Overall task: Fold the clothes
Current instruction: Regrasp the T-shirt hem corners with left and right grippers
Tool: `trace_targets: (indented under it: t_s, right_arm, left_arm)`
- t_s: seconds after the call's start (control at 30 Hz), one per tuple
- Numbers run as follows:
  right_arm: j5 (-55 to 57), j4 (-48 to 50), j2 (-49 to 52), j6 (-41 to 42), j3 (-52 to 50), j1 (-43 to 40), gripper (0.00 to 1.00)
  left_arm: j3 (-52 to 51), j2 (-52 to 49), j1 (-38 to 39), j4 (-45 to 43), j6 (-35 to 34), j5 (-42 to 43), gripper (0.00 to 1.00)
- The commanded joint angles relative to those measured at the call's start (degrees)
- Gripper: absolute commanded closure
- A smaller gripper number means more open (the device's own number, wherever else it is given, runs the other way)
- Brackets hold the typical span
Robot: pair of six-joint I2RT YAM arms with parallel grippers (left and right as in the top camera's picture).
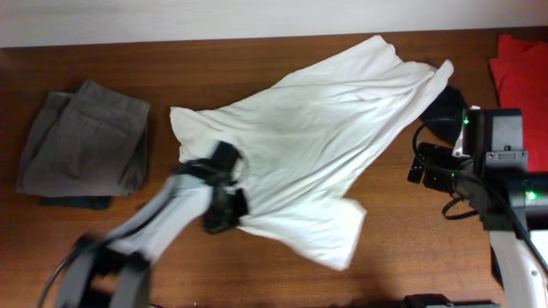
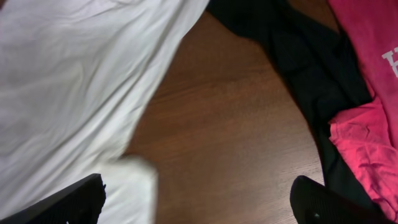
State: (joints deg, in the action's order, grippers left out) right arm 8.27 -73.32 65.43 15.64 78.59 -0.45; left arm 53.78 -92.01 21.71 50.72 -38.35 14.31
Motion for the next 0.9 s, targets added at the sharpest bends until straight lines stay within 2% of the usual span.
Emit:
trace_targets:
  t_s: [0.0,0.07,0.2,0.3,0.37,0.4,0.43,0.53,0.6,0.73,0.87]
  right_arm:
    - [1.4,-0.4,2.3,-0.3,0.6,-0.5,0.01]
    - [1.2,-0.5,4.0,-0.3,0.6,-0.5,0.01]
    - [-0.2,-0.4,7.4,-0.1,0.6,-0.5,0.01]
    - [-0.2,0.0,10.6,-0.1,0.6,-0.5,0.01]
    - [-0.2,1.1,12.8,-0.1,0.6,-0.5,0.01]
    - [-0.3,2.1,13.9,-0.1,0.6,-0.6,0.01]
    - [-0.3,3.2,15.1,-0.1,0.6,-0.9,0.01]
    - [-0.3,7.0,18.5,1.4,0.6,-1.9,0.01]
    - [-0.7,9.3,20.8,1.4,0.6,-2.6,0.01]
    - [-1.3,10.6,25.4,1.4,0.6,-3.0,0.01]
    - [-2.4,10.0,28.4,1.4,0.6,-3.0,0.01]
  left_arm:
    - [-0.3,8.0,-7.4,4.5,5.9,-13.1,1.00]
    - [-0.3,9.9,-11.1,5.3,6.6,-16.1,1.00]
    - [-0.3,10.6,-17.3,5.3,7.7,-16.3,0.99]
    - [-0.3,9.9,-19.3,5.1,7.7,-16.2,0.94]
    - [-0.3,9.6,-19.4,5.0,7.7,-16.2,0.87]
    - [-0.3,9.4,-19.3,5.0,7.6,-16.0,0.82]
    - [-0.3,9.4,-19.2,5.0,7.7,-15.6,0.69]
    - [-0.3,9.4,-19.2,5.1,7.7,-14.5,0.19]
    - [-0.3,9.4,-19.2,5.1,8.3,-12.6,0.08]
    - [-0.3,9.4,-19.2,6.7,8.5,-7.5,0.07]
    - [-1.3,9.4,-18.5,7.7,8.5,-7.1,0.07]
